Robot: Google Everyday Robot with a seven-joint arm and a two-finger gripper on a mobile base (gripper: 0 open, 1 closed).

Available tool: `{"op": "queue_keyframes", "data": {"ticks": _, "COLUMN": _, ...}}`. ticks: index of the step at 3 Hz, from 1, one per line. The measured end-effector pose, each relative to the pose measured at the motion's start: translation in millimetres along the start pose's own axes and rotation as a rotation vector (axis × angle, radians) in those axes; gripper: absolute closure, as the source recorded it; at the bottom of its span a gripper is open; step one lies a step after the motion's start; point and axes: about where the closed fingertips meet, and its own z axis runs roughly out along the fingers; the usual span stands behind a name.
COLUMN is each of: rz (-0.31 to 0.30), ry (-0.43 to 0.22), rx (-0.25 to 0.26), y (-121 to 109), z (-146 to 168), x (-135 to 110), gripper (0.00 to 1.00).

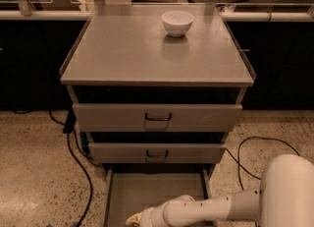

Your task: Place water bottle into bottom drawer

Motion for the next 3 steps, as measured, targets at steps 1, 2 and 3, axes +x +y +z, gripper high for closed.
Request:
{"op": "queue_keyframes", "data": {"ticks": 1, "rz": 0.000, "ry": 0.000, "rx": 0.000, "y": 0.0, "z": 0.0, "x": 0.0, "gripper": 1.00}}
{"op": "queue_keyframes", "data": {"ticks": 2, "rz": -0.039, "ry": 0.015, "rx": 0.016, "y": -21.8, "z": 2.7, "x": 1.6, "gripper": 1.00}}
{"op": "queue_keyframes", "data": {"ticks": 3, "rz": -0.114, "ry": 0.041, "rx": 0.052, "y": -73.6, "z": 4.3, "x": 7.5, "gripper": 1.00}}
